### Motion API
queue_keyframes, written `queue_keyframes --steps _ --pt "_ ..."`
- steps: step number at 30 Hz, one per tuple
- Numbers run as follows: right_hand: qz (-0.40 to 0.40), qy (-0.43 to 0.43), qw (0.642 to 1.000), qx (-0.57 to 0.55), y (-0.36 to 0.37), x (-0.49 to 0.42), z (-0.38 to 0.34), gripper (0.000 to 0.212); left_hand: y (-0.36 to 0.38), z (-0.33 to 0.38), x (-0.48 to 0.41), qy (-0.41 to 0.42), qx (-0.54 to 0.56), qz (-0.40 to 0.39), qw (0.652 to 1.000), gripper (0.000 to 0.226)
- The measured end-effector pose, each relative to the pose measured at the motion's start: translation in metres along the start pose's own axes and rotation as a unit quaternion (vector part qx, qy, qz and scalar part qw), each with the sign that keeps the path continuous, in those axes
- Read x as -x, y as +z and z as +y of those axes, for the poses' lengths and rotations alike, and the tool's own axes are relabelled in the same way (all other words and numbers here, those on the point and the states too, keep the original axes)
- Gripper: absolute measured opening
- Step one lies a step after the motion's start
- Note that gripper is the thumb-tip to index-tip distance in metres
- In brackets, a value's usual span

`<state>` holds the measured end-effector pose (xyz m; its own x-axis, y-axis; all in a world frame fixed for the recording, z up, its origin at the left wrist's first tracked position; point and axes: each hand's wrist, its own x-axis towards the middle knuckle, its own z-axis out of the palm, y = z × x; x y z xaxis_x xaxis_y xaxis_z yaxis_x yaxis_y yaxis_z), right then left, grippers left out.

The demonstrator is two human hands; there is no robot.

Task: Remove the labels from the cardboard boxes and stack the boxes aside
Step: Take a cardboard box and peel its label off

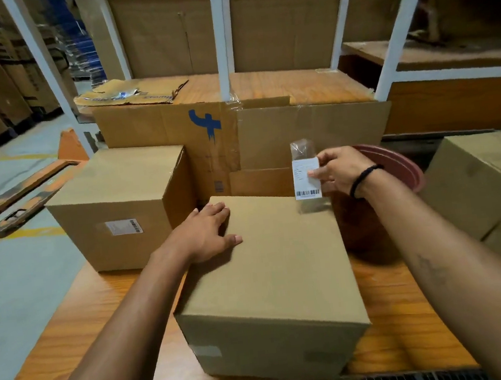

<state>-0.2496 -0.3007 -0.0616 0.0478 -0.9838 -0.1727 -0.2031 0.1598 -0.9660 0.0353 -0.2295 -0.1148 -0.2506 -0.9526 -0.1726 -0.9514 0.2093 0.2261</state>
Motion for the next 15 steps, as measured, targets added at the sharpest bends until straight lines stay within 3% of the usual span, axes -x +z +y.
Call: queue_keyframes --steps 5,10,15 --pt "0.105 -0.023 0.98 -0.168 -0.034 0.018 0.007 0.016 -0.009 0.037 -0.007 0.048 -0.019 -0.032 0.998 0.062" --pt "0.113 0.025 0.982 -0.148 -0.077 0.01 0.018 0.016 0.0 0.097 -0.022 0.094 -0.013 -0.027 0.995 0.07" --pt "0.138 0.026 0.973 -0.185 -0.105 -0.013 0.024 0.012 0.012 0.129 -0.044 0.089 -0.042 -0.029 0.995 0.077"
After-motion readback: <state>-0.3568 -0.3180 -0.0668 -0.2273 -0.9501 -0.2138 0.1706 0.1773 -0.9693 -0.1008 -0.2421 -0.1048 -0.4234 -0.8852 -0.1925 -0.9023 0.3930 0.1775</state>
